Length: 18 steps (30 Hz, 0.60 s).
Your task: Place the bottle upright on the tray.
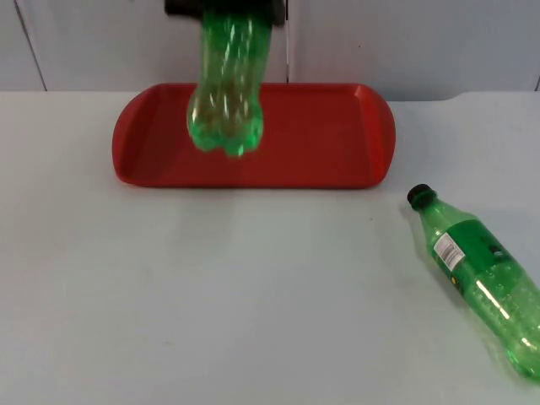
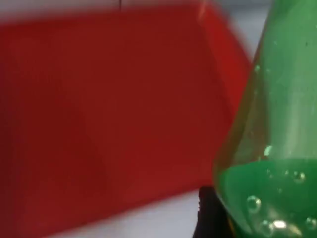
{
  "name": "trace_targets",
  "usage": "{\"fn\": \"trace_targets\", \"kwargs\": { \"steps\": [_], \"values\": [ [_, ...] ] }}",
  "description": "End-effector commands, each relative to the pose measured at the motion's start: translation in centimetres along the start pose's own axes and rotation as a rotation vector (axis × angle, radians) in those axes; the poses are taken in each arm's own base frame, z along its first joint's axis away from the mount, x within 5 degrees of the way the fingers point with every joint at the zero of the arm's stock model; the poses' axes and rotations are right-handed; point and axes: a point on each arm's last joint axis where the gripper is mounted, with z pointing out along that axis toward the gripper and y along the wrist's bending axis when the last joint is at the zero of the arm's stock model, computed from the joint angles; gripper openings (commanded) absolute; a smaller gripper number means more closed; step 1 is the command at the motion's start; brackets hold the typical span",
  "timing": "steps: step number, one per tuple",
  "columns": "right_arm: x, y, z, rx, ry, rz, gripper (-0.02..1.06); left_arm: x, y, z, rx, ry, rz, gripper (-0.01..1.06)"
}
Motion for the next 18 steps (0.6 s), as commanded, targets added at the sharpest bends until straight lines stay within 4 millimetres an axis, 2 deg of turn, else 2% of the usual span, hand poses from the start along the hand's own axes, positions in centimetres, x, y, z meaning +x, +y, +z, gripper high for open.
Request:
{"fn": "trace_targets", "kwargs": {
  "steps": [1,2,3,6,9,13,18],
  "values": [
    [0.0,0.0,0.0,-0.002,-0.009,0.001,1.05,-1.5,-0.3,-2.6,0.01,-0.111,0.032,0.0],
    [0.0,0.0,0.0,-0.002,-0.009,0.001,1.05,-2.2,-0.4,-3.7,0.008,-0.158,0.056,0.0],
    [0.0,0.0,0.0,-0.002,-0.009,0.001,1.05,-2.2,-0.4,-3.7,0.008,-0.158,0.056,0.0],
    [0.0,0.0,0.0,-0.002,-0.009,0.001,1.05,-3.1,-0.5,-5.8,0.009,-0.269,0.104,0.0],
    [0.0,0.0,0.0,-0.002,-0.009,0.001,1.05,-2.8,-0.5,-6.6,0.036,-0.367,0.11,0.0],
    [0.0,0.0,0.0,-0.002,-0.009,0.001,1.05,-1.3,-0.3,-6.8,0.091,-0.547,0.126,0.0],
    [0.0,0.0,0.0,-0.002,-0.009,0.001,1.05,-0.2,0.3,-6.1,0.107,-0.638,0.172,0.0]
  ]
}}
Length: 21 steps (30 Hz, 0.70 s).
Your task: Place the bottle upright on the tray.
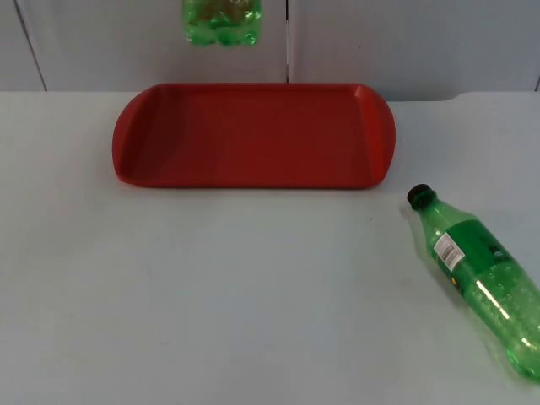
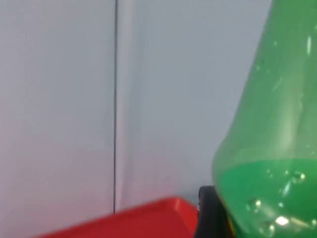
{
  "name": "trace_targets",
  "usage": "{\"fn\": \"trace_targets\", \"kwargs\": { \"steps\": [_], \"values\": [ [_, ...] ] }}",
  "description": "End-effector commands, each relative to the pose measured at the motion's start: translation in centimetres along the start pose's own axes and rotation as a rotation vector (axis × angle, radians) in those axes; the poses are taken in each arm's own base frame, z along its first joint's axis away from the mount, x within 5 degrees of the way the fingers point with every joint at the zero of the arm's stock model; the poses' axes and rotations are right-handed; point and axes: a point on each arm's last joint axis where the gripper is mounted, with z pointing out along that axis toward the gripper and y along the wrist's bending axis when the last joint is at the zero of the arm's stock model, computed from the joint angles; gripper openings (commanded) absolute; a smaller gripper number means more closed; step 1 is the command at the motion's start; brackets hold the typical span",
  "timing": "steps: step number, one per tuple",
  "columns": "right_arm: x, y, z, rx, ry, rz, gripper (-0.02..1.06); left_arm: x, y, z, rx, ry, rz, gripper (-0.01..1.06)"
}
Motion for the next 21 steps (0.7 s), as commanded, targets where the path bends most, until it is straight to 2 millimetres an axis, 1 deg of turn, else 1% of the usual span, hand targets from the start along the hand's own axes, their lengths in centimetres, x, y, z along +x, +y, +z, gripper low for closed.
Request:
{"fn": "trace_targets", "kwargs": {
  "steps": [1,2,5,6,7,10,11,12,14,15,16,18,21],
  "values": [
    [0.0,0.0,0.0,-0.002,-0.009,0.001,1.05,-0.1,0.5,-0.3,0.009,-0.086,0.015,0.0],
    [0.0,0.0,0.0,-0.002,-0.009,0.001,1.05,0.3,1.1,-0.4,0.002,-0.117,0.011,0.0],
    [0.0,0.0,0.0,-0.002,-0.009,0.001,1.05,1.1,4.1,-0.4,-0.055,-0.203,-0.003,0.0],
    [0.0,0.0,0.0,-0.002,-0.009,0.001,1.05,1.1,4.1,-0.4,-0.055,-0.203,-0.003,0.0],
    [0.0,0.0,0.0,-0.002,-0.009,0.001,1.05,1.2,5.0,-0.3,-0.073,-0.228,-0.004,0.0],
    [0.0,0.0,0.0,-0.002,-0.009,0.001,1.05,2.3,7.9,0.3,-0.133,-0.237,-0.038,0.0],
    [0.0,0.0,0.0,-0.002,-0.009,0.001,1.05,2.3,7.9,0.3,-0.133,-0.237,-0.038,0.0],
    [0.0,0.0,0.0,-0.002,-0.009,0.001,1.05,2.6,8.6,0.5,-0.141,-0.251,-0.032,0.0],
    [0.0,0.0,0.0,-0.002,-0.009,0.001,1.05,3.8,9.9,1.0,-0.155,-0.246,0.046,0.0],
    [0.0,0.0,0.0,-0.002,-0.009,0.001,1.05,4.7,10.6,1.5,-0.154,-0.235,0.078,0.0],
    [0.0,0.0,0.0,-0.002,-0.009,0.001,1.05,4.7,10.6,1.5,-0.154,-0.235,0.078,0.0],
    [0.0,0.0,0.0,-0.002,-0.009,0.001,1.05,6.0,11.2,2.1,-0.16,-0.22,0.073,0.0],
    [0.0,0.0,0.0,-0.002,-0.009,0.001,1.05,7.3,11.3,3.2,-0.124,-0.25,0.102,0.0]
  ]
}}
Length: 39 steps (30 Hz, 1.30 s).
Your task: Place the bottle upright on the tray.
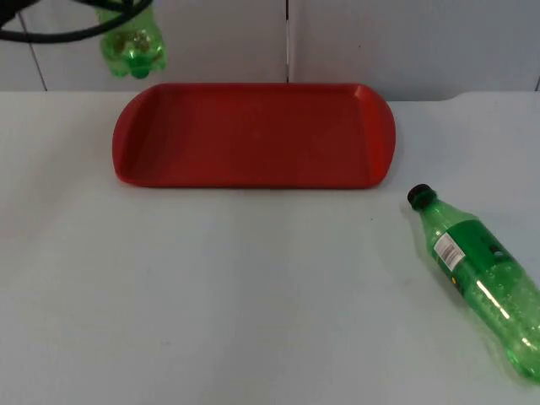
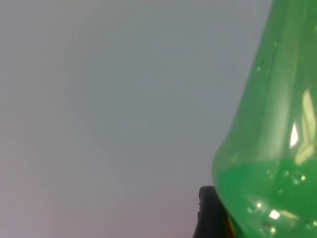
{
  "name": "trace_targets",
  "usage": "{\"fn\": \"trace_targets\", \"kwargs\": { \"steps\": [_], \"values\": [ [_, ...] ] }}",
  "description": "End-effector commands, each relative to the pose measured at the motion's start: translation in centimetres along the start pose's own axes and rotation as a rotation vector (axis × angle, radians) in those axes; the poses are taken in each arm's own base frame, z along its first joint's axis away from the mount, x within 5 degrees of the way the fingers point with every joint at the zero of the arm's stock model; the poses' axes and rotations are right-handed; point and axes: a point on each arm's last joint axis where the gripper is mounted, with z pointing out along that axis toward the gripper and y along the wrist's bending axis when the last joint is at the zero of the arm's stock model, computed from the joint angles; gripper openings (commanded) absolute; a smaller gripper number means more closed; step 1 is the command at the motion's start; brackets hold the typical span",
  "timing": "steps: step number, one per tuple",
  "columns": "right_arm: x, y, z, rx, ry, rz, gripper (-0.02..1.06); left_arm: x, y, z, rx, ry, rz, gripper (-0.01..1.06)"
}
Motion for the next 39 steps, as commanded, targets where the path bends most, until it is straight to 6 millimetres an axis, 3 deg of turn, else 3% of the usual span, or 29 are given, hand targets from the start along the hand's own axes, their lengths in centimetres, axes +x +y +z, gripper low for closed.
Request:
{"fn": "trace_targets", "kwargs": {
  "steps": [1,6,10,26,39],
  "values": [
    [0.0,0.0,0.0,-0.002,-0.009,0.001,1.05,0.4,-0.3,0.4,0.044,-0.062,0.035,0.0],
    [0.0,0.0,0.0,-0.002,-0.009,0.001,1.05,2.6,-0.6,1.6,0.106,-0.135,0.081,0.0],
    [0.0,0.0,0.0,-0.002,-0.009,0.001,1.05,4.7,-0.6,3.7,0.146,-0.125,0.107,0.0],
    [0.0,0.0,0.0,-0.002,-0.009,0.001,1.05,11.3,0.5,10.1,0.147,-0.138,0.112,0.0],
    [0.0,0.0,0.0,-0.002,-0.009,0.001,1.05,13.8,1.0,11.6,0.122,-0.129,0.095,0.0]
  ]
}}
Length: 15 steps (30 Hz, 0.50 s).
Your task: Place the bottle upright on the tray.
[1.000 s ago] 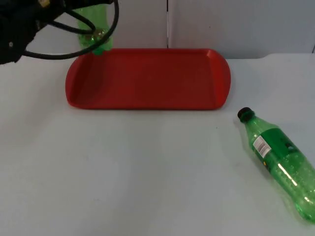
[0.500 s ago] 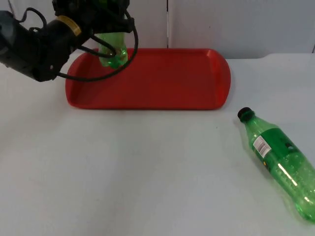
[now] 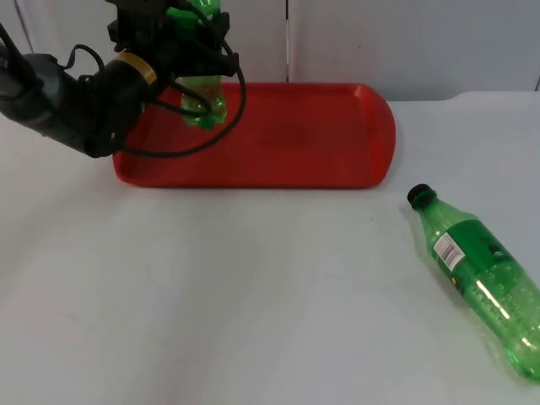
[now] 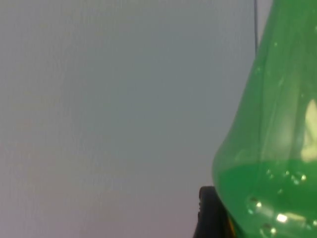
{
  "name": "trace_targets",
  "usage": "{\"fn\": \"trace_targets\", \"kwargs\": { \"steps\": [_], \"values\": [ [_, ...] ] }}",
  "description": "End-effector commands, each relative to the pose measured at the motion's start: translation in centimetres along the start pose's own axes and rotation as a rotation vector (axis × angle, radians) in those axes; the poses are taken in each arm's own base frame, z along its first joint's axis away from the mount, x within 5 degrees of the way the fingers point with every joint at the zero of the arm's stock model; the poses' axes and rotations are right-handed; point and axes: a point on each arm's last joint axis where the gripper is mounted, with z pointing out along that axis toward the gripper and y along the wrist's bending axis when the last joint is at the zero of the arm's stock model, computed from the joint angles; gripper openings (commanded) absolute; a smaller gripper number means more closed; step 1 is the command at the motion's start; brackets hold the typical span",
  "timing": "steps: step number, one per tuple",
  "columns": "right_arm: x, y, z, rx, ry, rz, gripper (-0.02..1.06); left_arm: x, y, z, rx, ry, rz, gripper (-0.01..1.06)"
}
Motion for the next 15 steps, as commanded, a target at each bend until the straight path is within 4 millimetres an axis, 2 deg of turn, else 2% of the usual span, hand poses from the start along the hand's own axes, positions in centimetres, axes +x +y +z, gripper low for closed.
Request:
{"fn": "trace_targets", "kwargs": {
  "steps": [1,15],
  "values": [
    [0.0,0.0,0.0,-0.002,-0.009,-0.004,1.05,0.1,0.1,0.1,-0.008,0.011,-0.003,0.0],
    [0.0,0.0,0.0,-0.002,-0.009,-0.004,1.05,1.4,0.1,-0.1,-0.011,0.074,-0.005,0.0]
  ]
}}
